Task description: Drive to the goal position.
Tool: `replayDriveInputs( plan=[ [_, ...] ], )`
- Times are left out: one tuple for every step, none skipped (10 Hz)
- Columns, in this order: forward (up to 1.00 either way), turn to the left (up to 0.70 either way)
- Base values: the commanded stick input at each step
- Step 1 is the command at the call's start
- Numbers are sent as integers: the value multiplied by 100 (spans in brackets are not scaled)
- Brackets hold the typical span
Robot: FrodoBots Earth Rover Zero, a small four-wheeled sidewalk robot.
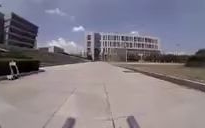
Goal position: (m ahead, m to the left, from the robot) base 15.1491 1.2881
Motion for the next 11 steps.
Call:
replayDriveInputs(
  plan=[
    [70, 0],
    [79, 0],
    [85, 0],
    [85, 0],
    [85, 0],
    [85, 0],
    [85, 0],
    [85, 0],
    [85, 0],
    [85, 0],
    [85, 0]
  ],
)
